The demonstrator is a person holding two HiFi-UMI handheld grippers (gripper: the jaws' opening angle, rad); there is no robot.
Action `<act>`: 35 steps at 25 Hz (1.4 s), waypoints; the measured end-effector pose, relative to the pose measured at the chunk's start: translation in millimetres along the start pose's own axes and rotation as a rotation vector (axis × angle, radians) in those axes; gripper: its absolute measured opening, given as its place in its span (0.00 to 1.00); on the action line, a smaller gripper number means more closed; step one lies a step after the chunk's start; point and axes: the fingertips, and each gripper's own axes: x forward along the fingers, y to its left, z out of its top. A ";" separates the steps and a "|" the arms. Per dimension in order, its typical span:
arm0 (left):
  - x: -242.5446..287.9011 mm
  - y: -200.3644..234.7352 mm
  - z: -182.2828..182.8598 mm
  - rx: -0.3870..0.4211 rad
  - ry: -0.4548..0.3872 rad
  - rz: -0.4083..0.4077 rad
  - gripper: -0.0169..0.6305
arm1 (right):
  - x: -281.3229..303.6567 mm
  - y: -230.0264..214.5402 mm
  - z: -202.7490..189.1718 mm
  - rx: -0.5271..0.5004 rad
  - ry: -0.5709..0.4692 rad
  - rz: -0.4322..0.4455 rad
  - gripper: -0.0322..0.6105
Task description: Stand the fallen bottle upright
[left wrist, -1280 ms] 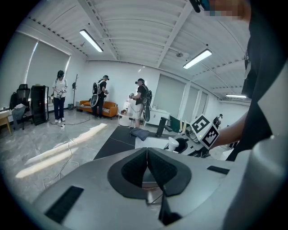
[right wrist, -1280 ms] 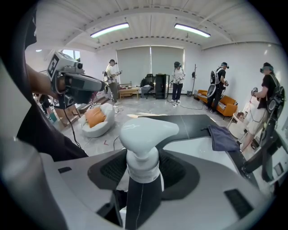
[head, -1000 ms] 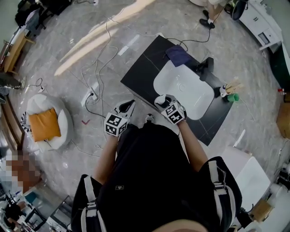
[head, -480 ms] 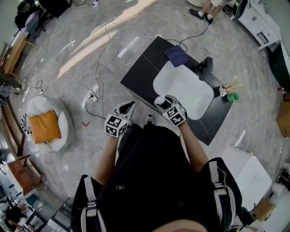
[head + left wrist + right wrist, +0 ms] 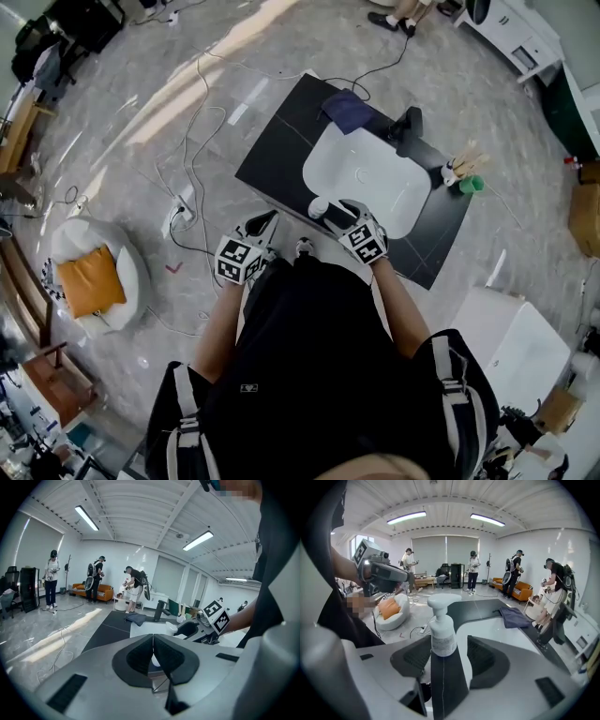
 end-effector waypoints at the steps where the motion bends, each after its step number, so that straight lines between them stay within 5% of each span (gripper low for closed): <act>1: 2.3 -1.9 0.9 0.003 0.001 -0.010 0.05 | -5.1 -1.6 0.1 0.013 0.000 -0.013 0.51; 9: 19.6 -12.5 -0.4 0.020 0.027 -0.082 0.05 | -23.1 -4.6 -17.3 0.037 0.017 -0.094 0.26; 35: 23.5 -13.4 1.4 0.093 0.091 -0.275 0.05 | -38.0 10.0 -16.8 0.207 0.024 -0.255 0.26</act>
